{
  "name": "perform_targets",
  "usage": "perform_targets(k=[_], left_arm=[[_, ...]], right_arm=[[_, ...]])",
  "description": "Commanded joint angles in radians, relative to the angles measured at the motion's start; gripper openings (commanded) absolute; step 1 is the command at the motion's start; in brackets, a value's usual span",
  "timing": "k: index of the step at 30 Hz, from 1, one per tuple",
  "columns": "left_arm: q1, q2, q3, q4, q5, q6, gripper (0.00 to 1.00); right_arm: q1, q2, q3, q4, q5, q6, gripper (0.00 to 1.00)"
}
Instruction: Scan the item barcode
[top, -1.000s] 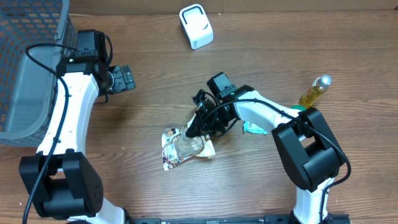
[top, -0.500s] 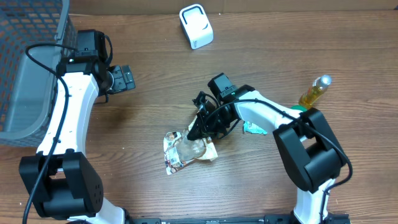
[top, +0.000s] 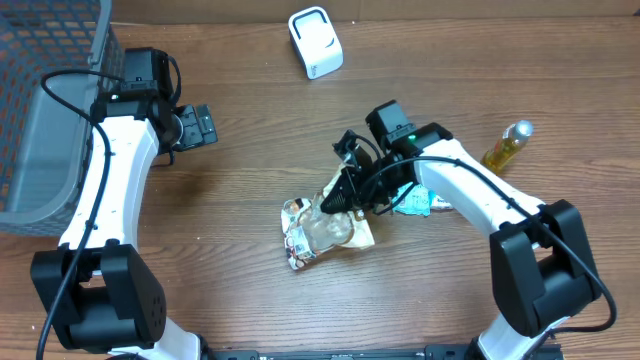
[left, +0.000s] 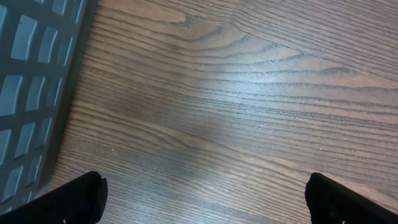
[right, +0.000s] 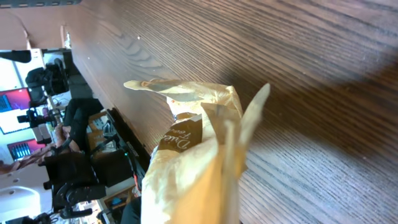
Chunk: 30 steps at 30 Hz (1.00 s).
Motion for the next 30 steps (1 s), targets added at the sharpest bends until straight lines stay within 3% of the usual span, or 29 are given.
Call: perform_targets(k=[1,12,21,30], left_arm=[[0.003,-0.005,0.018,0.001,-0.012,-0.003,1.0],[0.003,-0.005,0.018,0.001,-0.012,-0.003,1.0],[0.003,-0.005,0.018,0.001,-0.012,-0.003,1.0],[0.003,-0.005,0.018,0.001,-0.012,-0.003,1.0]], right_arm=[[0.0,-0.021,0.001,0.003,-0.048,-0.04,0.04],[0.0,-0.021,0.001,0.003,-0.056,-0.04,0.04],[-0.002,-0.021,0.001,-0.002,-0.265,-0.137,0.04],[-0.004,-0.021,0.001,-0.013,-0.268,-0.144,0.04]])
